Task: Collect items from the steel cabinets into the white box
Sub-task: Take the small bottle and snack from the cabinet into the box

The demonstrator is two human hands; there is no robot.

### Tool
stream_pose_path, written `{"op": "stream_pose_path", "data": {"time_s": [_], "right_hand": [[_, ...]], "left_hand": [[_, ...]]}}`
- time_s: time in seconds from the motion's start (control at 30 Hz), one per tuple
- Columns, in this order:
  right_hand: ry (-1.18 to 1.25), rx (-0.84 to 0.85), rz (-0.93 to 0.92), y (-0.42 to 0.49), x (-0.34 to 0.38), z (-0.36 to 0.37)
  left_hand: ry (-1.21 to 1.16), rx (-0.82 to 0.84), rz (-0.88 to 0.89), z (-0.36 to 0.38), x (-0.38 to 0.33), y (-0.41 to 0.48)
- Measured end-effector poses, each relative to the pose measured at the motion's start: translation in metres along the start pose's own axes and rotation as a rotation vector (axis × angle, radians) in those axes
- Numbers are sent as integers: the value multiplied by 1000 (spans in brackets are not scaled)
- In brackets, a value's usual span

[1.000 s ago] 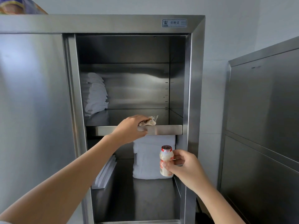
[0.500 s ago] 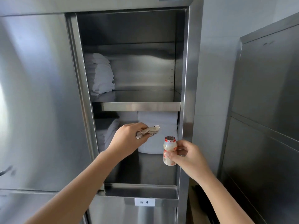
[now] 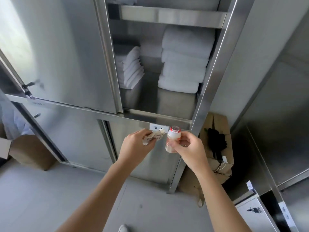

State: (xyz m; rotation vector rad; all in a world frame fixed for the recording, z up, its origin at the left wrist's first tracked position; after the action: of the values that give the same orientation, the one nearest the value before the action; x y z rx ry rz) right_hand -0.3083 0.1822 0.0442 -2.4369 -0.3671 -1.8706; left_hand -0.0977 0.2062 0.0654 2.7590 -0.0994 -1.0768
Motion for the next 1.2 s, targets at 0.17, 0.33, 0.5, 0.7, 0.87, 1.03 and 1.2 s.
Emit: {"op": "stream_pose_path", "data": {"time_s": [0.17, 0.33, 0.5, 0.7, 0.87, 1.03, 1.2], "right_hand": [[-17, -34, 82, -16, -28, 14], [-24, -39, 114, -11, -31, 38], [-47, -3, 94, 14, -13, 77], [-56, 47, 65, 44, -8, 132], [-47, 157, 67, 70, -11, 192], [-29, 363, 11, 107, 9, 259], [25, 635, -52, 129, 31, 326]], "left_hand": [[-53, 20, -67, 18, 35, -35], [-72, -18, -84, 0, 66, -38], [-76, -56, -51, -35, 93, -25], [30, -80, -59, -74, 149, -14], [67, -151, -153, -113, 195, -35], [38, -280, -348, -152, 239, -57], [69, -431, -532, -181, 253, -90]]}}
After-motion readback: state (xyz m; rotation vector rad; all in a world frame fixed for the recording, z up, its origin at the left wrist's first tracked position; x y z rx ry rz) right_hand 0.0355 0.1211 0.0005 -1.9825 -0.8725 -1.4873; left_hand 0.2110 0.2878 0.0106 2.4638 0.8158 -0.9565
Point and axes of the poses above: each hand's wrist, its own y-axis towards the middle knuckle, its own z-axis out of the palm, x = y × z, the point moved 7 cm from there along y, towards the middle knuckle, and after that the axes turned 10 degrees about x, right-handed, at the moved point
